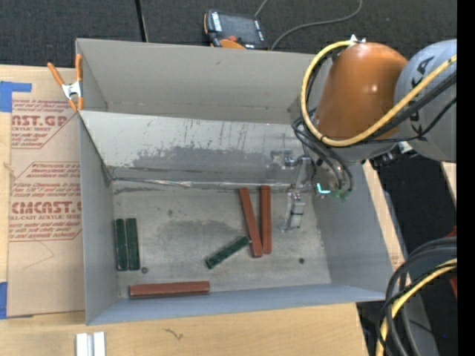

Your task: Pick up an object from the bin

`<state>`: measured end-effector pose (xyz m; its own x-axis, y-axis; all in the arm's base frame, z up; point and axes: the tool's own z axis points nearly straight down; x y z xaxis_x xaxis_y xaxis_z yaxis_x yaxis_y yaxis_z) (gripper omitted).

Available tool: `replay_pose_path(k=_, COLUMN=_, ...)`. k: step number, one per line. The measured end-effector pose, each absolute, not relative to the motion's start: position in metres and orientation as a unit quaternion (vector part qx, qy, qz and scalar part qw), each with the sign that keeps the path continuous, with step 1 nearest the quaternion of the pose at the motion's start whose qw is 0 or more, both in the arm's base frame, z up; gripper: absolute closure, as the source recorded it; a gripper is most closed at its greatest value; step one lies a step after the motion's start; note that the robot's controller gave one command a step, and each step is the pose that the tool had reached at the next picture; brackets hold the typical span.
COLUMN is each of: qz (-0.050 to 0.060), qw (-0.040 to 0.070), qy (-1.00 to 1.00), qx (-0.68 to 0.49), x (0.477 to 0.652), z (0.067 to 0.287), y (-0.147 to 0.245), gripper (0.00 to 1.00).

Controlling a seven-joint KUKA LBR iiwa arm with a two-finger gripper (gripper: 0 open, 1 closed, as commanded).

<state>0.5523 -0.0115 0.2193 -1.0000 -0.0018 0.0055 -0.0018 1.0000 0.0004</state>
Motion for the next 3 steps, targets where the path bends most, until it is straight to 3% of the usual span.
replay_pose_path(k=1, qz=-0.001, qw=0.003, qy=-0.978, qx=0.208, x=0.516, z=0.132, y=0.020, gripper=0.00)
replay_pose_path(k=2, qz=-0.001, qw=0.000, qy=-0.991, qx=0.130, x=0.498, z=0.069, y=0.039, gripper=0.00)
replay_pose_path(k=3, qz=0.000, qw=0.000, qy=-0.991, qx=0.131, x=0.498, z=0.070, y=0.038, gripper=1.00)
